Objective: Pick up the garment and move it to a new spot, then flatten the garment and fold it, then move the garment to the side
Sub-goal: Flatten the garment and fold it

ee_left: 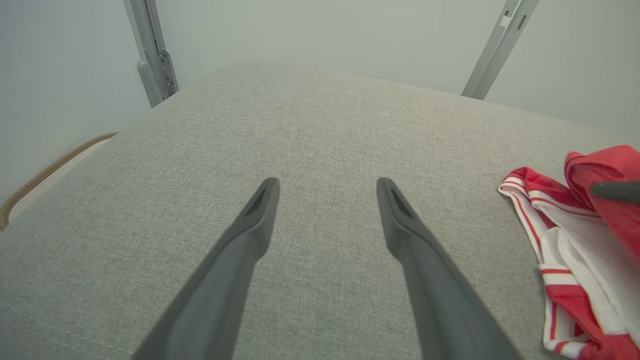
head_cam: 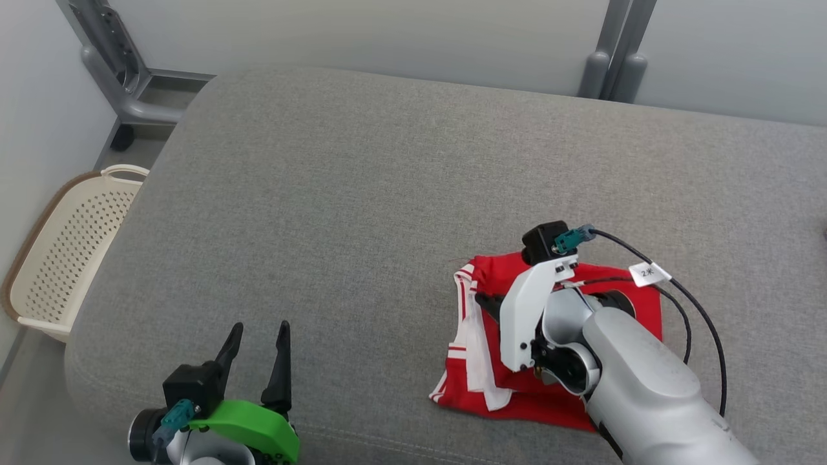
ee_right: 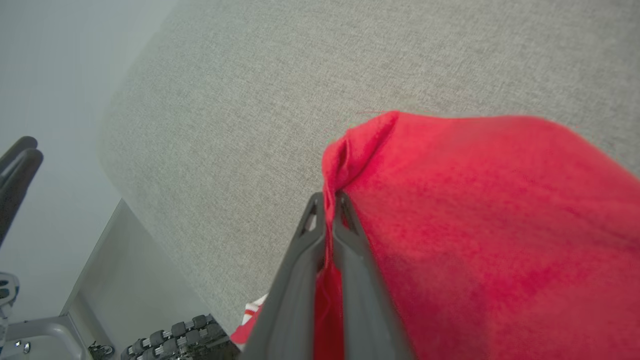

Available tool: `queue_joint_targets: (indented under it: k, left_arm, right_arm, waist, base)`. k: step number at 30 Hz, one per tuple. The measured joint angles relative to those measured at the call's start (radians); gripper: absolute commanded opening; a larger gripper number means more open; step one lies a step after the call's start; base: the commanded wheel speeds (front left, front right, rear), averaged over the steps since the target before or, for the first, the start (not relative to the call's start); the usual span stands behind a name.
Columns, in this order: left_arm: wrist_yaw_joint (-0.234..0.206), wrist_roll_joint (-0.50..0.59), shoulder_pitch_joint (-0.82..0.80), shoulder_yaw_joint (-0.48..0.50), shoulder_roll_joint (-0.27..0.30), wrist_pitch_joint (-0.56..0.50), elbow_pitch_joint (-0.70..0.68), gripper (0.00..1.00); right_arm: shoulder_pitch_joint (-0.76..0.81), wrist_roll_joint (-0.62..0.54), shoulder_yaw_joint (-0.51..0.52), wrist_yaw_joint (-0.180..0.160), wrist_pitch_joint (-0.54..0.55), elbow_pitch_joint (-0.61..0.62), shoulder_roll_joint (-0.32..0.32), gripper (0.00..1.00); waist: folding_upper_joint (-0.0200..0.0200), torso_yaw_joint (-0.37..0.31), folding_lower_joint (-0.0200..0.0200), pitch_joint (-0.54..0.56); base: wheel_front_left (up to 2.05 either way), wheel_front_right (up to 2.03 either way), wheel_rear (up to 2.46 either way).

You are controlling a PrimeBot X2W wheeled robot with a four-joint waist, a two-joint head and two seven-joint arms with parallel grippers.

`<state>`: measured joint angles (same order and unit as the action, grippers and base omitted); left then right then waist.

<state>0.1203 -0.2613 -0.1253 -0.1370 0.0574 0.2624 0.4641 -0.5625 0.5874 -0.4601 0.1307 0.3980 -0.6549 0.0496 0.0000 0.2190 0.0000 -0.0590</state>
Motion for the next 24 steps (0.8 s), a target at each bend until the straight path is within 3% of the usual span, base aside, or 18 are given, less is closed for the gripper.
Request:
queue_joint_targets:
  k: [2,3,4,5,16,20,24]
  left_arm:
    - [0.000,-0.002,0.000,0.001,0.000,0.000,0.000,1.00]
    - [0.001,-0.002,0.000,0.001,0.000,0.000,0.000,1.00]
    - [0.002,-0.002,0.000,0.001,-0.001,0.000,0.000,1.00]
    - [0.002,-0.002,-0.001,0.001,-0.001,0.000,0.001,1.00]
    - [0.002,-0.002,-0.004,0.011,-0.002,0.000,0.003,1.00]
    - [0.001,-0.002,-0.002,0.018,-0.002,0.000,0.002,1.00]
    - [-0.002,-0.002,0.014,0.027,-0.002,0.000,0.000,1.00]
  right_arm:
    - [-0.003,0.006,-0.017,0.000,-0.003,-0.027,0.000,0.00]
    - [-0.003,0.008,-0.025,0.000,-0.004,-0.040,0.000,0.07]
    - [-0.003,0.010,-0.032,0.000,-0.008,-0.050,0.000,0.84]
    - [-0.003,0.015,-0.037,0.000,-0.010,-0.059,0.000,1.00]
    - [-0.022,0.196,-0.042,0.000,-0.098,-0.032,0.000,1.00]
    - [-0.038,0.163,0.033,0.000,-0.156,-0.035,-0.002,1.00]
    - [-0.028,0.021,0.170,0.000,-0.186,-0.063,0.005,1.00]
  waist:
    - [0.0000,0.002,0.0000,-0.003]
    - [0.0000,0.002,0.0000,-0.004]
    - [0.0000,0.003,0.0000,-0.005]
    - [0.0000,0.003,0.0000,-0.007]
    - [0.0000,-0.015,0.0000,0.000]
    - [0.0000,-0.028,0.0000,0.011]
    - [0.0000,-0.044,0.0000,0.027]
  base:
    - [0.00,0.00,0.00]
    - [0.00,0.00,0.00]
    - [0.00,0.00,0.00]
    - [0.00,0.00,0.00]
    - [0.00,0.00,0.00]
    - [0.00,0.00,0.00]
    - [0.00,0.00,0.00]
